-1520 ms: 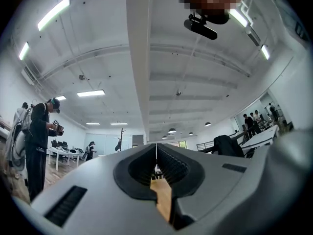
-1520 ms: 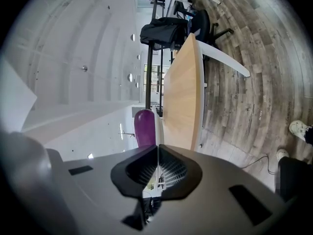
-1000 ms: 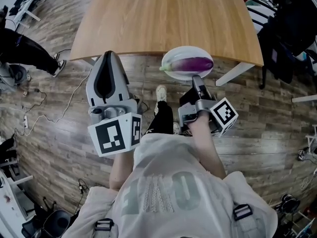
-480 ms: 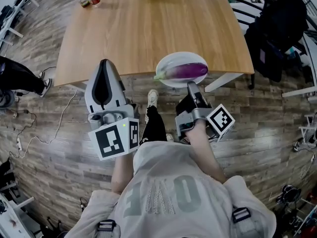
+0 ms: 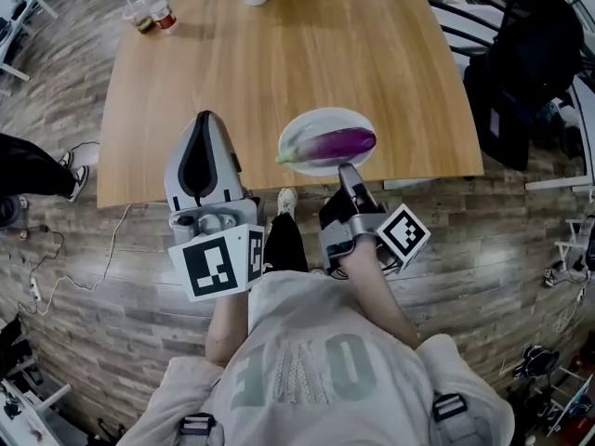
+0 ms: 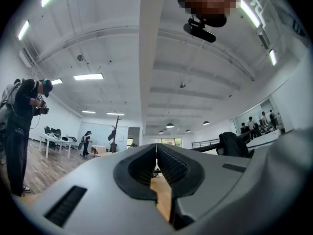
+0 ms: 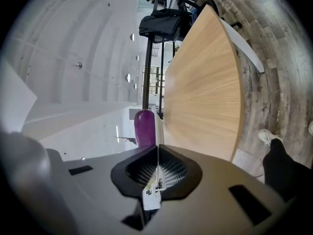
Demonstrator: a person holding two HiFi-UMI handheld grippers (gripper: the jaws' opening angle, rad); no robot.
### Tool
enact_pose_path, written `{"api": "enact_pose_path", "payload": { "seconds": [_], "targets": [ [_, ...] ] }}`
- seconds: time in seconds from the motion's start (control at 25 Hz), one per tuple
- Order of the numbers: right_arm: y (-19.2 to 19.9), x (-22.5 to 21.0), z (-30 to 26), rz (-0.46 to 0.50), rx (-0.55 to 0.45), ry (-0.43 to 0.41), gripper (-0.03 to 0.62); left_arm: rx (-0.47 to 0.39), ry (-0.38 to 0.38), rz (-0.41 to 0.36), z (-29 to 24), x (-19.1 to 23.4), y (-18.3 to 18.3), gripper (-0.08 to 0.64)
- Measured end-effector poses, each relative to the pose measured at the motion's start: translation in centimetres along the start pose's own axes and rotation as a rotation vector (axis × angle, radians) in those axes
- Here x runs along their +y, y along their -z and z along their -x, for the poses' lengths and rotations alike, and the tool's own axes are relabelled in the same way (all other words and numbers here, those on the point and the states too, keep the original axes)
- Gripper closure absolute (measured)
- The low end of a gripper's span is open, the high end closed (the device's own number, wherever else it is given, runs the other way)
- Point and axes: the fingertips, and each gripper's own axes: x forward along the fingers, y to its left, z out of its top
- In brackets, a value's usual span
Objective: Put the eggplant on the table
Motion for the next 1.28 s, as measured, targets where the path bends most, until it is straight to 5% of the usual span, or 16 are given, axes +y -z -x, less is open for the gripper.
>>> {"api": "enact_pose_path", "payload": {
  "seconds": [0.64,1.28],
  "targets": [
    [-4.2,4.6,-15.3,0.010,-0.128,0.012,0.568,-0.003,0.089,0.009,-17.4,5.8,3.0,0.548],
    [-4.0,-0.9,-17.8,0.004,-0.080,0.064,0.568,0.019,0.127,0.010,-20.4,2.8,6.1,0.548]
  ]
}}
